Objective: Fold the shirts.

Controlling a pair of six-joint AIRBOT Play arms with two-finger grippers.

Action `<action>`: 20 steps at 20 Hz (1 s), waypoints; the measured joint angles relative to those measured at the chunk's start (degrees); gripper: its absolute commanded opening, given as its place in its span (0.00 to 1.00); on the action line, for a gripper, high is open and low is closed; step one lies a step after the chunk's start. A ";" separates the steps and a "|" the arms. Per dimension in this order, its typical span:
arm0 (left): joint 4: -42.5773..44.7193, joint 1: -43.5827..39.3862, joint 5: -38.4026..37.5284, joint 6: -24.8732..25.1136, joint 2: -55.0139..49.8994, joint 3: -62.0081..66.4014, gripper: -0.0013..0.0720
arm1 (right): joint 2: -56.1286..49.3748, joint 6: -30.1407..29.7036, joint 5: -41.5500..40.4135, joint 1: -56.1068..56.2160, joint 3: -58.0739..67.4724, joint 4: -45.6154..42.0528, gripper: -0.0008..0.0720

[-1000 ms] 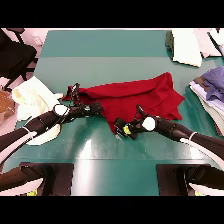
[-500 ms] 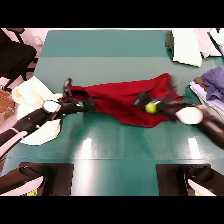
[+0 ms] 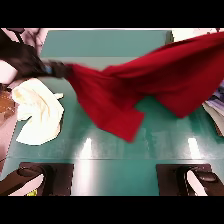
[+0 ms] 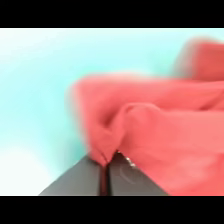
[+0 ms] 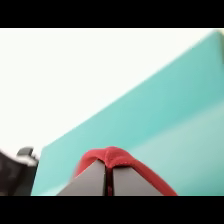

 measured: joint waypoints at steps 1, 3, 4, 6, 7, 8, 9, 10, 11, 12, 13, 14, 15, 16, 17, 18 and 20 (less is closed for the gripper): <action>3.80 0.09 -1.68 0.04 0.07 4.66 0.05 | -1.51 -2.60 1.27 -1.36 4.11 1.11 0.03; 11.04 0.22 -4.87 0.52 0.20 13.97 0.05 | -4.44 -6.64 3.48 -2.89 12.20 2.62 0.03; 14.03 0.26 -6.51 0.76 0.22 18.47 0.05 | -6.05 -8.33 4.92 -3.43 16.65 2.91 0.03; 18.32 0.24 -9.31 1.16 0.28 26.56 0.05 | -8.83 -10.95 8.33 -4.04 24.90 3.15 0.03; 19.71 0.24 -10.56 1.36 0.31 30.12 0.05 | -9.88 -11.96 10.38 -4.24 28.87 2.78 0.03; 20.72 0.24 -11.78 1.40 0.31 33.79 0.05 | -10.67 -12.63 12.55 -4.37 32.15 1.70 0.03; 21.24 0.24 -12.90 1.55 0.42 36.83 0.05 | -11.28 -13.25 15.08 -4.46 34.97 0.35 0.03; 21.35 0.24 -14.03 1.55 0.81 39.43 0.05 | -11.69 -13.70 18.05 -4.55 37.68 -1.20 0.03; 21.14 0.24 -14.86 1.57 1.38 41.22 0.05 | -11.80 -14.05 21.16 -4.59 39.93 -2.75 0.03; 20.48 0.24 -15.91 1.57 2.25 42.58 0.05 | -11.50 -14.43 23.93 -4.63 41.38 -4.02 0.03; 19.65 0.24 -16.96 1.60 3.32 43.54 0.05 | -10.71 -14.95 26.53 -4.68 42.16 -5.16 0.03; 18.95 0.24 -17.86 1.62 4.39 44.17 0.05 | -9.53 -15.47 28.17 -4.68 42.21 -5.90 0.03; 18.51 0.26 -18.69 1.62 5.49 44.65 0.05 | -7.87 -16.06 29.27 -4.70 41.62 -6.56 0.03; 18.10 0.26 -19.06 1.62 6.64 45.05 0.05 | -6.23 -16.50 29.66 -4.70 40.57 -7.13 0.03; 17.75 0.26 -19.06 1.64 7.50 45.40 0.05 | -4.35 -16.81 29.77 -4.70 39.12 -7.74 0.03; 17.27 0.26 -18.99 1.62 8.13 45.68 0.05 | -2.86 -17.05 29.66 -4.70 37.59 -8.26 0.03; 15.93 0.26 -18.84 1.60 8.79 46.01 0.05 | -0.87 -17.40 28.94 -4.70 34.62 -8.98 0.03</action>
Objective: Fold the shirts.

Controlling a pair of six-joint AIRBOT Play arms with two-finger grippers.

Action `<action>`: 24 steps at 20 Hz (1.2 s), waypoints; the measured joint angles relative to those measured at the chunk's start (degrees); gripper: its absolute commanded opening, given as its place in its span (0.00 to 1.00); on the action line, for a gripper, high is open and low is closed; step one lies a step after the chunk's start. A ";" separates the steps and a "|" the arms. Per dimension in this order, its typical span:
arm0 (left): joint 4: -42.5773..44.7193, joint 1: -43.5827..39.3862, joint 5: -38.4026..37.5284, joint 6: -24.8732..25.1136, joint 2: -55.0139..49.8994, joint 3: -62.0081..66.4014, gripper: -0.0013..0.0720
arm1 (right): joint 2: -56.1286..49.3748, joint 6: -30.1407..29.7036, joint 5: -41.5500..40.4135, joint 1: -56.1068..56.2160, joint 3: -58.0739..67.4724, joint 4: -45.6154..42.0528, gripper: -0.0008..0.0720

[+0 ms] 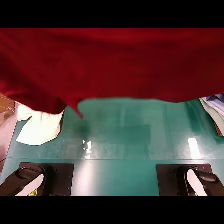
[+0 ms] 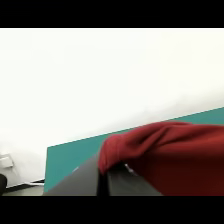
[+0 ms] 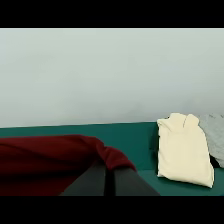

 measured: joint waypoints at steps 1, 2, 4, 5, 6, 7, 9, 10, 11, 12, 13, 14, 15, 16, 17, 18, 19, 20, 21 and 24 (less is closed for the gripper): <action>-0.70 0.00 0.17 0.00 0.20 -0.15 0.05 | 0.35 -0.24 -0.17 0.00 -1.38 -0.33 0.03; -1.27 0.00 0.44 0.00 0.22 -0.90 0.05 | 0.26 -0.37 -0.22 0.00 -2.56 -0.48 0.03; -3.06 0.00 0.61 -0.02 -0.70 -4.52 0.05 | -1.77 -0.63 0.52 0.00 -5.27 -0.68 0.03; -4.83 0.00 0.55 -0.02 -1.75 -7.21 0.05 | -3.69 -0.94 1.51 -0.02 -6.88 -0.83 0.03; -6.88 0.00 0.42 -0.02 -3.08 -9.99 0.05 | -5.88 -1.49 1.92 0.00 -8.48 -0.66 0.03; -9.44 0.00 0.33 0.02 -4.96 -12.83 0.05 | -8.76 -2.25 2.14 -0.02 -10.23 -0.02 0.03; -15.06 0.00 0.37 1.14 -10.38 -18.45 0.05 | -15.72 -4.02 1.03 -0.02 -12.94 1.86 0.03; -17.33 0.00 1.31 1.68 -13.68 -20.44 0.05 | -19.96 -5.03 -0.52 -0.02 -13.44 2.97 0.03; -18.95 0.00 2.93 2.29 -17.05 -21.77 0.05 | -24.15 -5.77 -2.21 -0.02 -13.00 4.20 0.03; -20.20 0.00 4.70 2.95 -20.48 -22.75 0.05 | -28.87 -6.43 -3.98 -0.02 -11.72 5.68 0.03; -21.35 0.00 7.65 3.78 -24.13 -23.50 0.05 | -34.12 -6.84 -5.14 -0.02 -9.42 7.02 0.03; -22.12 0.00 10.54 4.48 -27.28 -24.00 0.05 | -39.34 -6.99 -6.51 -0.02 -6.32 8.39 0.03; -22.82 0.00 13.79 5.14 -30.51 -24.39 0.05 | -44.17 -6.97 -7.17 -0.02 -3.04 9.64 0.03; -23.23 0.00 16.76 5.62 -33.33 -24.68 0.05 | -49.31 -6.75 -7.39 0.00 0.61 10.71 0.03; -23.54 0.00 19.26 5.99 -36.02 -24.90 0.05 | -53.59 -6.14 -7.54 0.07 3.61 11.45 0.03; -23.85 0.00 21.70 6.29 -38.23 -25.00 0.05 | -57.16 -5.40 -7.69 0.17 5.90 12.24 0.03; -24.04 0.00 23.41 6.49 -40.50 -25.11 0.05 | -60.17 -4.76 -7.80 0.33 7.23 12.98 0.03; -23.93 0.00 24.57 6.67 -42.42 -25.22 0.05 | -62.40 -4.07 -7.74 0.42 7.45 13.27 0.03; -23.30 0.00 25.38 6.78 -44.19 -25.27 0.05 | -63.87 -3.65 -7.50 0.42 7.06 13.49 0.03; -20.06 0.00 25.44 6.40 -48.30 -25.59 0.05 | -66.38 -2.95 -5.25 0.04 4.22 12.79 0.03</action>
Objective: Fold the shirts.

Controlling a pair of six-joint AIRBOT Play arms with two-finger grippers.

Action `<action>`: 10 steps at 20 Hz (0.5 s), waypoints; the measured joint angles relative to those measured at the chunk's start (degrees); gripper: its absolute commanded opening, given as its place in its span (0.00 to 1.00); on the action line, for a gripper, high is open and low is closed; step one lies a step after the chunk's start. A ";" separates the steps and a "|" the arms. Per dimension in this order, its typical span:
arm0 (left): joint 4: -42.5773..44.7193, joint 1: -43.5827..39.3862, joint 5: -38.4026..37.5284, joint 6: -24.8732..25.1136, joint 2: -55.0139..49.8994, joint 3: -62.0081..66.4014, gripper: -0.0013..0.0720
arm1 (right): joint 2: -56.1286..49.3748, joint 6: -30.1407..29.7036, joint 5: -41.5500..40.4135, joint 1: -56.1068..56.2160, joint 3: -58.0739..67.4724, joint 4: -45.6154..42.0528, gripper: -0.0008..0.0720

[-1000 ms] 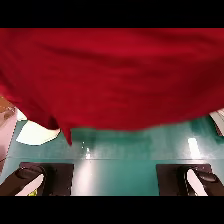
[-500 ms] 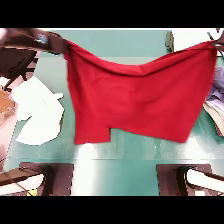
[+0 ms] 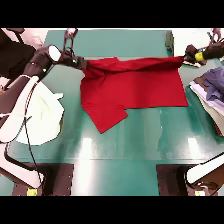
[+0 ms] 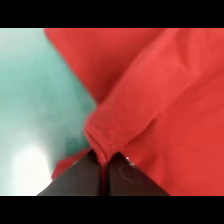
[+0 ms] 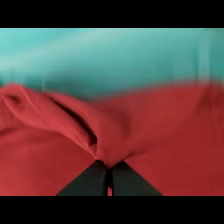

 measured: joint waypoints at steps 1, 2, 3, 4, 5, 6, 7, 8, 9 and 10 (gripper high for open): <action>1.66 0.00 -0.33 -0.81 -0.92 -0.33 0.05 | -0.35 0.15 0.20 -0.37 -0.83 -0.72 0.03; 3.54 0.02 -0.42 -1.86 -1.64 -0.74 0.05 | -0.66 0.33 0.39 -0.85 -1.60 -1.33 0.03; 6.12 0.02 -0.74 -3.43 -2.29 -1.36 0.05 | -0.92 0.44 0.33 -1.22 -2.12 -1.75 0.03; 8.92 0.13 -0.94 -5.18 -2.78 -2.03 0.05 | -1.07 0.48 -0.07 -1.64 -2.51 -2.01 0.03; 11.30 0.46 -0.94 -6.84 -3.15 -2.60 0.05 | -1.18 0.52 -1.09 -2.08 -2.80 -2.23 0.03; 13.22 0.94 -1.01 -8.52 -3.58 -3.19 0.26 | -1.33 0.52 -1.99 -2.43 -3.02 -2.45 0.03; 14.67 1.46 -1.18 -9.94 -4.07 -3.67 0.82 | -1.57 0.55 -2.86 -2.62 -3.17 -2.40 0.07; 15.58 1.84 -1.20 -10.95 -4.37 -3.98 0.99 | -1.90 0.57 -3.76 -2.80 -3.28 -2.29 0.34; 16.37 2.21 -0.98 -11.93 -4.68 -4.20 0.98 | -2.34 0.52 -4.42 -3.02 -3.32 -2.05 0.63; 16.70 2.47 -0.94 -12.68 -4.90 -4.26 0.98 | -2.91 0.20 -4.55 -3.41 -3.39 -0.98 0.68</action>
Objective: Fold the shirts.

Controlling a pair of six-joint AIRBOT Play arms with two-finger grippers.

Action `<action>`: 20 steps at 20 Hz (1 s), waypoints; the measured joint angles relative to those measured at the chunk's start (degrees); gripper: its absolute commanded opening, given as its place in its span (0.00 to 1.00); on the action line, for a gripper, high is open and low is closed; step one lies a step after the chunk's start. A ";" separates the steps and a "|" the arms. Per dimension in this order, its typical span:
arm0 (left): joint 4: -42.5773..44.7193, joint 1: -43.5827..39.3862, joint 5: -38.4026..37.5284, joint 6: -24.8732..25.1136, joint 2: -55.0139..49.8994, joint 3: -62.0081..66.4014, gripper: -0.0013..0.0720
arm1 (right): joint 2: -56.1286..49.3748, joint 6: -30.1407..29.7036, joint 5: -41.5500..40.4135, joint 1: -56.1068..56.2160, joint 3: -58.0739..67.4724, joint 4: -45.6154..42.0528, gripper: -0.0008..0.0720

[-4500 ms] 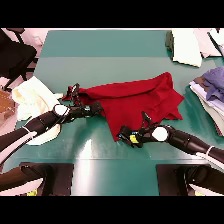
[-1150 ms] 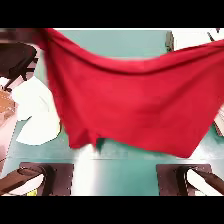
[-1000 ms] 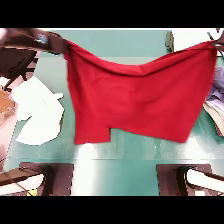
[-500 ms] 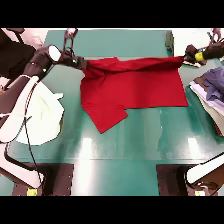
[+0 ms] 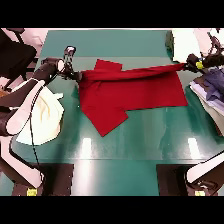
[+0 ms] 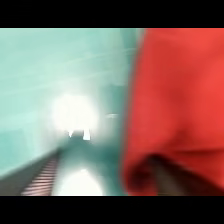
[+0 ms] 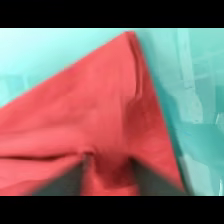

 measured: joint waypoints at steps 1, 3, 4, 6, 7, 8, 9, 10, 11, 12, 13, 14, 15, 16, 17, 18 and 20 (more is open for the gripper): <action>0.44 0.13 -0.02 -0.59 -0.11 0.09 0.98 | -0.46 -0.44 0.11 -0.31 -0.07 1.46 0.69; 0.92 0.52 -1.55 -1.60 -0.24 0.68 0.98 | -0.90 -1.97 1.62 -1.62 -0.07 4.66 0.69; 1.49 1.07 -3.32 -1.99 -0.28 1.07 0.98 | -0.96 -2.67 2.89 -2.75 -0.11 5.40 0.69; 2.25 2.54 -8.35 -2.56 -0.28 1.60 0.98 | -0.70 -3.72 6.86 -5.31 -0.11 6.73 0.69; 2.32 3.43 -10.93 -2.73 -0.28 1.75 0.98 | -0.46 -4.20 9.38 -6.56 -0.11 7.28 0.69; 2.36 4.52 -13.57 -2.82 -0.17 1.86 0.98 | -0.31 -4.83 12.04 -7.82 -0.11 7.63 0.69; 2.14 5.62 -15.72 -2.82 0.11 1.90 0.98 | -0.22 -5.57 14.78 -8.87 -0.11 7.85 0.69; 1.09 6.75 -17.09 -2.71 0.61 1.99 0.98 | -0.09 -6.21 16.81 -9.57 -0.11 8.15 0.69; -1.66 8.02 -18.01 -1.53 1.36 2.05 1.00 | 0.00 -6.80 18.58 -10.01 -0.11 8.46 0.69; -5.35 9.18 -18.78 0.37 2.01 2.12 1.00 | 0.00 -7.13 19.89 -10.32 -0.11 8.79 0.69; -10.32 10.23 -19.63 2.99 2.67 2.21 1.00 | 0.04 -7.50 20.76 -10.47 -0.11 9.16 0.69; -16.35 11.06 -20.41 6.29 3.28 2.34 1.00 | 0.07 -7.87 21.16 -10.40 -0.11 9.90 0.69; -22.21 11.78 -21.64 9.75 3.65 2.38 1.00 | 0.11 -8.22 21.66 -9.94 -0.11 10.64 0.69; -28.11 12.41 -23.12 13.42 3.91 2.38 1.00 | 0.11 -8.57 22.08 -9.25 -0.11 11.34 0.69; -32.83 12.94 -24.41 16.15 4.15 2.43 1.00 | 0.11 -8.85 22.36 -8.39 -0.11 11.87 0.69; -36.52 13.27 -26.14 18.10 4.33 2.45 1.00 | 0.11 -9.27 22.58 -7.32 -0.11 12.15 0.69; -38.23 13.55 -30.80 18.91 4.48 2.29 0.99 | 0.11 -10.03 23.15 -5.22 -0.11 12.44 0.69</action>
